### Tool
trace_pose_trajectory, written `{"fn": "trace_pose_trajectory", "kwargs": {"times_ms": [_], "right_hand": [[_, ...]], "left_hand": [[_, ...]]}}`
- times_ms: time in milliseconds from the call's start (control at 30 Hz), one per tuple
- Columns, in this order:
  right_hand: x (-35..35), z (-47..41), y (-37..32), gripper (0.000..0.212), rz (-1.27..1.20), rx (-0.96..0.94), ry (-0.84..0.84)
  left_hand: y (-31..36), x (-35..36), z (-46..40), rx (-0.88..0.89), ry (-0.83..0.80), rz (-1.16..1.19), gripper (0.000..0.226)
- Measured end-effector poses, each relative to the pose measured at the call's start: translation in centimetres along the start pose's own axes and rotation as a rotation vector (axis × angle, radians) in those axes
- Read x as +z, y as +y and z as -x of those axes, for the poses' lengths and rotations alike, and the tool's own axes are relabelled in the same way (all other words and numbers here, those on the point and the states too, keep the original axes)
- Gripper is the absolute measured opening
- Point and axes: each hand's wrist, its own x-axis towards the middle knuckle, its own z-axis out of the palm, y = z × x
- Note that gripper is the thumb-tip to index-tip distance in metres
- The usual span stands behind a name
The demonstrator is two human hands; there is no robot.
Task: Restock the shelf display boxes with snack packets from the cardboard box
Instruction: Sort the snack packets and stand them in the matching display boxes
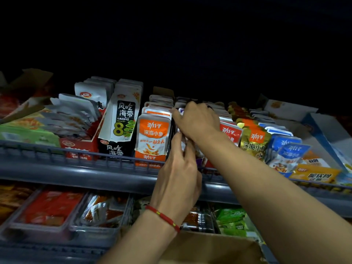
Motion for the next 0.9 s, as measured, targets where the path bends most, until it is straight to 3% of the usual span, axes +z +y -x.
{"fn": "trace_pose_trajectory", "kwargs": {"times_ms": [300, 467, 700, 900], "right_hand": [[0.3, -0.1, -0.6, 0.042, -0.011, 0.062, 0.071], [0.3, -0.5, -0.6, 0.044, 0.063, -0.011, -0.03], [0.1, -1.1, 0.0, 0.052, -0.023, -0.063, -0.154], [-0.3, 0.2, 1.2, 0.059, -0.113, -0.103, -0.052]], "left_hand": [[-0.4, 0.5, 0.1, 0.004, -0.012, 0.017, 0.078], [-0.4, 0.4, 0.0, 0.042, 0.019, 0.033, 0.08], [-0.5, 0.0, 0.1, 0.071, 0.1, -0.034, 0.05], [-0.9, 0.5, 0.6, 0.123, 0.148, -0.123, 0.043]]}}
